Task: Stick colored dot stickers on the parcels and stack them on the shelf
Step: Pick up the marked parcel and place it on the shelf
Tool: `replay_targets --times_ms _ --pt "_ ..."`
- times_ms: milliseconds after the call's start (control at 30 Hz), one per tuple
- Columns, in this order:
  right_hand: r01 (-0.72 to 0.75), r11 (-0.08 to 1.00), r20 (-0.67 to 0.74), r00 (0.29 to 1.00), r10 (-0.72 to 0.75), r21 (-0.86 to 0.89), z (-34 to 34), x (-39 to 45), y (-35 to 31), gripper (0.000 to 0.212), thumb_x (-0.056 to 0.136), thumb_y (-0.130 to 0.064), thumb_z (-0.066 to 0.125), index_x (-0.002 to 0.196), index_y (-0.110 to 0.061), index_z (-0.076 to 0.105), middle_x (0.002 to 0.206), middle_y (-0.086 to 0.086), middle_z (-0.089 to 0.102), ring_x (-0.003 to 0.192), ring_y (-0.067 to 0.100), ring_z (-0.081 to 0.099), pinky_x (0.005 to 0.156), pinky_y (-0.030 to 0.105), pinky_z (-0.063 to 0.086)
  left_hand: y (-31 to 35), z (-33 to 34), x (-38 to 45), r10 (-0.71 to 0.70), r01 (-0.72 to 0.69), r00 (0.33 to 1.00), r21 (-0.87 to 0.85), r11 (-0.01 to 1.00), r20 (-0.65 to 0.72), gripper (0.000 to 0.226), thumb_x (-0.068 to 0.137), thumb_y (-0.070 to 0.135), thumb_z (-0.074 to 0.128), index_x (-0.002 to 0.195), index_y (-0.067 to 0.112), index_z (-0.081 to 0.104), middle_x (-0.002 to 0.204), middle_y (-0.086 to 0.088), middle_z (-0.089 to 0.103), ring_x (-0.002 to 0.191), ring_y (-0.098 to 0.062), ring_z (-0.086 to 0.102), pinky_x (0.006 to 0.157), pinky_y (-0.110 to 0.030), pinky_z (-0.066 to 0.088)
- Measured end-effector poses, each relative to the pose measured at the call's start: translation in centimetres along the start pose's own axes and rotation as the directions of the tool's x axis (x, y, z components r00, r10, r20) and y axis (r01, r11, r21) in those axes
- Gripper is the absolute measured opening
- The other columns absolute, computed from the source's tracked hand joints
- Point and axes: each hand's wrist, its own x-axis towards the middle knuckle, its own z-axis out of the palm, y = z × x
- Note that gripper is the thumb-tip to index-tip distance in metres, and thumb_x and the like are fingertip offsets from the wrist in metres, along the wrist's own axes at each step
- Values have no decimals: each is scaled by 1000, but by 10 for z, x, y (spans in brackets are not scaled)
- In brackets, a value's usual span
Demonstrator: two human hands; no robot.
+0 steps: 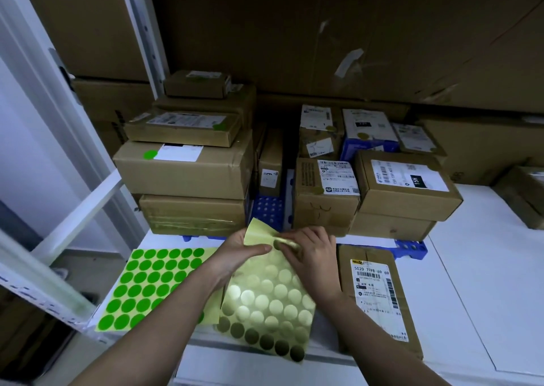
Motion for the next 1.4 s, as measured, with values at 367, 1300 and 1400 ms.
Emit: replay_targets --times_ms 367,1300,1400 --pt "38 999 -3 999 -38 11 5 1 0 14 83 -35 59 80 -24 67 89 -10 64 83 13 52 68 27 30 -7 5 4 -21 22 992 6 1000 -124 13 87 13 66 99 11 69 93 -9 74 80 -23 70 74 -33 54" --pt "-759 599 596 611 520 256 -123 -35 37 17 80 -8 74 69 -20 73 75 -6 69 66 -4 61 59 4 42 -65 42 8 580 69 680 826 559 -449 59 59 11 85 112 7 58 115 -18 49 103 -39 51 81 -49 44" --pt "-784 601 686 523 507 153 -144 -52 45 20 80 -11 74 66 -25 75 77 -7 71 71 -5 64 68 10 47 -62 55 -1 678 -23 643 877 481 -355 52 63 12 82 109 12 58 116 -13 48 107 -34 48 83 -48 42"
